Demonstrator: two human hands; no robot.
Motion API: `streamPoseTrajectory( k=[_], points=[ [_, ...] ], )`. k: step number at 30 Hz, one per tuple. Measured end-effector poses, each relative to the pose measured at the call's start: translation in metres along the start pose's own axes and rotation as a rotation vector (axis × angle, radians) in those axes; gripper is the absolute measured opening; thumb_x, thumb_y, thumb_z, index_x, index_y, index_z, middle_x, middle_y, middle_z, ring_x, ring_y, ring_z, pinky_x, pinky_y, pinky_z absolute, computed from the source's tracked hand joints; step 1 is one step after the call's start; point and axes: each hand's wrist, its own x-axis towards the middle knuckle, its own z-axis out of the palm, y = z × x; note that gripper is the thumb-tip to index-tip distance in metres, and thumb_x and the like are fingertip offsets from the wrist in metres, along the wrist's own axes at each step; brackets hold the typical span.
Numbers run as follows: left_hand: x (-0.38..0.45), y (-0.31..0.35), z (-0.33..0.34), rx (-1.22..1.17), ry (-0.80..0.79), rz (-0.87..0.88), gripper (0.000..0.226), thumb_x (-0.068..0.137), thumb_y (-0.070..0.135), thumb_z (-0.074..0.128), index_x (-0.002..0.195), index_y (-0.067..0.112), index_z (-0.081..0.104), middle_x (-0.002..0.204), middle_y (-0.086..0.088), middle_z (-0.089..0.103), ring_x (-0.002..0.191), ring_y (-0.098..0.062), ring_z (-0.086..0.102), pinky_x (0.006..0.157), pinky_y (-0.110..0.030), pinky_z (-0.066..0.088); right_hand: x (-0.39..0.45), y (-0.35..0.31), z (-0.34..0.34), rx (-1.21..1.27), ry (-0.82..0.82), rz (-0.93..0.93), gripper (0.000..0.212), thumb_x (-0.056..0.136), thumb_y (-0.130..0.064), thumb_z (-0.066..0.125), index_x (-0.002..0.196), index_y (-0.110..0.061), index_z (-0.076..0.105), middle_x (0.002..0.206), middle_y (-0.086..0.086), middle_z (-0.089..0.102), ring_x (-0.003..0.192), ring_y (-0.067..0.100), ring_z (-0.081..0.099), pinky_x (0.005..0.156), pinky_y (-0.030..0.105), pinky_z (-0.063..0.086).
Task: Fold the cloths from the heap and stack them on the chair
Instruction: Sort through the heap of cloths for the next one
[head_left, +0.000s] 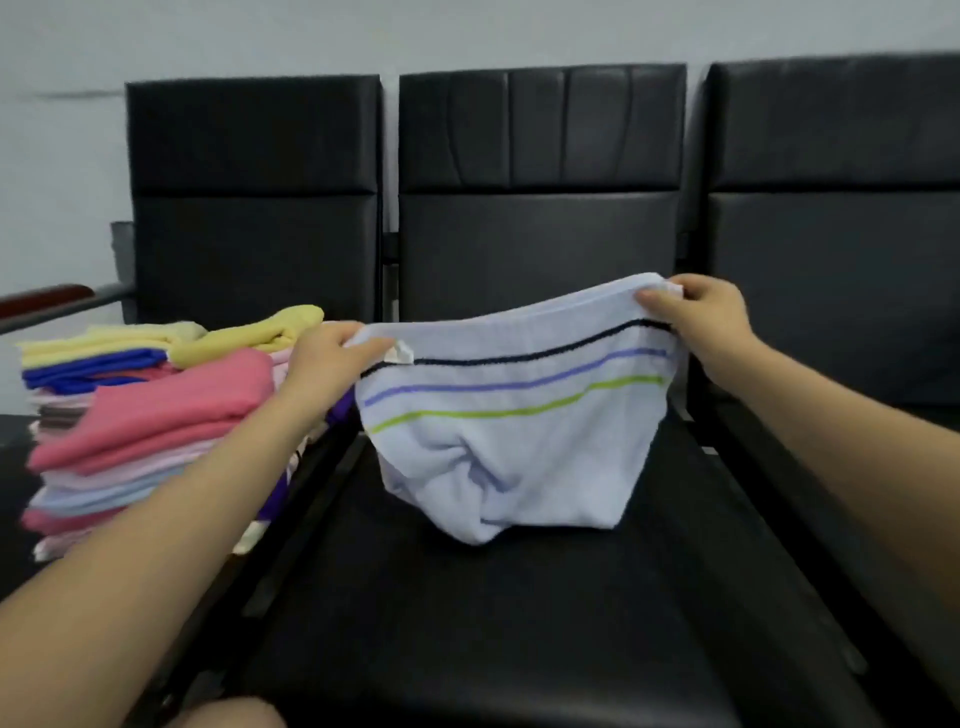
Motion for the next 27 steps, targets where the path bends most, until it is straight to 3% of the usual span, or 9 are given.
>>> streamPoseTrajectory(
  k=[2,5,8,11,14,19,23,25,27],
  points=[
    [0.007,0.039,-0.017,-0.111,0.083,0.049,0.021,0.090,0.023,0.065,0.079,0.005,0.066,0.064,0.001,0.052,0.060,-0.005,0.047,0.050,-0.015,0.036,-0.002,-0.037,-0.020,0.048,0.026,-0.048,0.014,0.088,-0.021,0.069,0.081,-0.010,0.065,0.072,0.000,0.061,0.059,0.004,0.058,0.052,0.015,0.048],
    [0.007,0.072,-0.035,-0.245,0.060,0.060,0.034,0.087,0.026,0.067,0.086,-0.008,0.064,0.074,-0.006,0.053,0.070,-0.013,0.049,0.064,-0.027,0.037,-0.009,-0.068,-0.042,0.015,0.040,-0.071,0.015,0.088,-0.021,0.068,0.079,-0.009,0.064,0.068,-0.002,0.058,0.053,-0.001,0.053,0.051,0.013,0.045],
    [0.003,0.102,-0.052,-0.269,0.052,0.101,0.021,0.088,0.025,0.067,0.085,0.005,0.070,0.075,-0.001,0.060,0.073,-0.015,0.052,0.064,-0.028,0.041,-0.020,-0.096,-0.062,0.074,0.104,-0.100,0.017,0.088,-0.019,0.067,0.076,-0.007,0.063,0.067,-0.002,0.055,0.053,-0.001,0.050,0.052,0.016,0.043],
    [-0.002,0.130,-0.067,-0.367,0.124,0.163,0.013,0.090,0.021,0.065,0.098,0.016,0.073,0.089,-0.001,0.070,0.084,-0.015,0.063,0.071,-0.027,0.050,-0.032,-0.123,-0.076,0.081,0.083,-0.138,0.018,0.090,-0.020,0.066,0.075,-0.011,0.059,0.069,-0.002,0.055,0.058,0.003,0.052,0.051,0.013,0.044],
    [-0.007,0.149,-0.080,-0.480,0.194,0.197,0.009,0.088,0.020,0.066,0.091,0.024,0.074,0.092,-0.001,0.072,0.086,-0.015,0.065,0.076,-0.028,0.052,-0.039,-0.141,-0.086,0.143,0.083,-0.126,0.017,0.089,-0.022,0.066,0.086,-0.007,0.060,0.076,0.003,0.057,0.067,0.014,0.054,0.062,0.027,0.049],
    [-0.015,0.160,-0.082,-0.655,0.187,0.178,0.009,0.087,0.017,0.067,0.090,0.022,0.074,0.095,-0.003,0.072,0.087,-0.015,0.067,0.073,-0.027,0.054,-0.043,-0.154,-0.089,0.426,0.076,0.023,0.007,0.089,-0.018,0.067,0.091,-0.011,0.067,0.088,0.005,0.069,0.075,0.017,0.066,0.068,0.031,0.056],
    [-0.015,0.135,-0.069,-0.543,0.126,0.039,0.011,0.087,0.016,0.067,0.094,0.021,0.074,0.102,-0.005,0.072,0.092,-0.018,0.066,0.081,-0.030,0.055,-0.039,-0.119,-0.073,0.333,0.033,0.180,0.007,0.088,-0.013,0.068,0.092,-0.007,0.066,0.088,0.010,0.068,0.069,0.019,0.064,0.056,0.025,0.053],
    [-0.019,0.108,-0.056,-0.373,-0.018,-0.049,0.013,0.089,0.010,0.063,0.096,0.018,0.072,0.099,-0.006,0.071,0.086,-0.016,0.065,0.071,-0.021,0.054,-0.039,-0.083,-0.065,0.092,-0.044,0.222,0.008,0.088,-0.011,0.067,0.090,-0.003,0.065,0.080,0.010,0.063,0.064,0.019,0.059,0.052,0.022,0.050],
    [-0.027,0.078,-0.041,-0.153,-0.191,-0.077,0.018,0.091,0.002,0.057,0.095,0.015,0.069,0.088,0.000,0.066,0.079,-0.010,0.061,0.057,-0.011,0.047,-0.043,-0.048,-0.059,-0.172,-0.125,0.244,0.013,0.087,-0.012,0.068,0.082,0.000,0.067,0.072,0.012,0.058,0.063,0.020,0.054,0.058,0.027,0.044]
  ],
)
